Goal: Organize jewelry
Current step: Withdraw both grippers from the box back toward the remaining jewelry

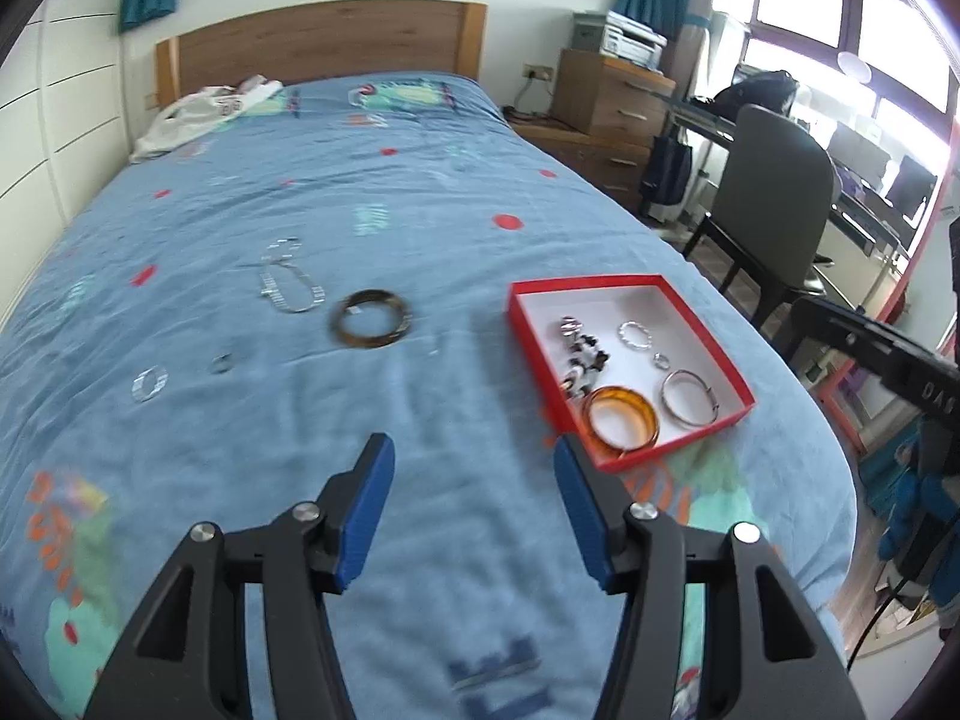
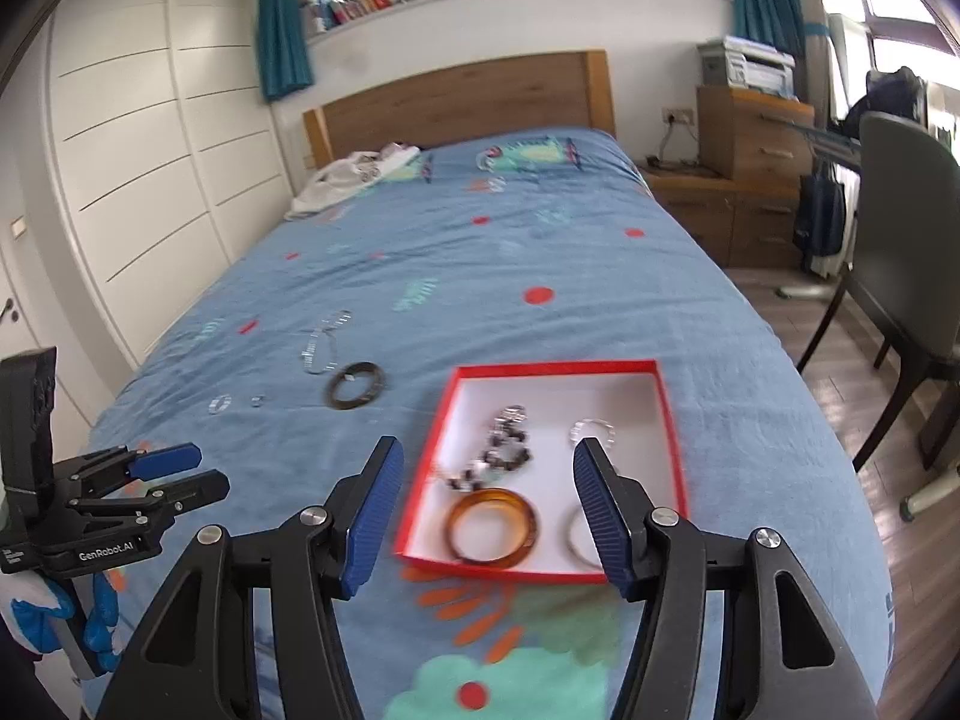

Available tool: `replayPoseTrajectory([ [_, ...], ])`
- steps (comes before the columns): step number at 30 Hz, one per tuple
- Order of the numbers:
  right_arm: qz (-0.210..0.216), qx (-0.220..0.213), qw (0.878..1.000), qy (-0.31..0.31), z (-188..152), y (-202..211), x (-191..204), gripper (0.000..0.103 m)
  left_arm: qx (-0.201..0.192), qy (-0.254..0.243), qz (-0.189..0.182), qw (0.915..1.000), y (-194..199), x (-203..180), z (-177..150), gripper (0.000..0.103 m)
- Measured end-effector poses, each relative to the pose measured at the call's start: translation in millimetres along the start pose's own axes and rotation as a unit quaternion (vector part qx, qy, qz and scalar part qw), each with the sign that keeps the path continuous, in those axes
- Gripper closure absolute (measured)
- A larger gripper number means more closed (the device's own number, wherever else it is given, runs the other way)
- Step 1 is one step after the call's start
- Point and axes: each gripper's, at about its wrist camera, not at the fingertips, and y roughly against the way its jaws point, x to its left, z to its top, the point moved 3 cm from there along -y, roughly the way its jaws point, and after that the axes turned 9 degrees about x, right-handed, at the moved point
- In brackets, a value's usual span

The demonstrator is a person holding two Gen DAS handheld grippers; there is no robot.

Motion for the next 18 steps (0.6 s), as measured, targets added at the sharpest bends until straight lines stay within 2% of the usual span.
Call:
replayPoseTrajectory([
  [11,0.008,-0.035,0.999,0.023,-19,53,66,0.04,-0.055,0.042,0.031,0.9971,80,82,-61,0.049],
  [16,0.006,-0.035,0.999,0.035,-23,54,89,0.04,-0.056,0.061,0.057,0.9949,94,122,-90,0.046],
  [18,0.004,-0.033,0.999,0.04,-23,50,98,0.034,-0.058,0.073,0.063,0.9936,98,138,-101,0.044],
])
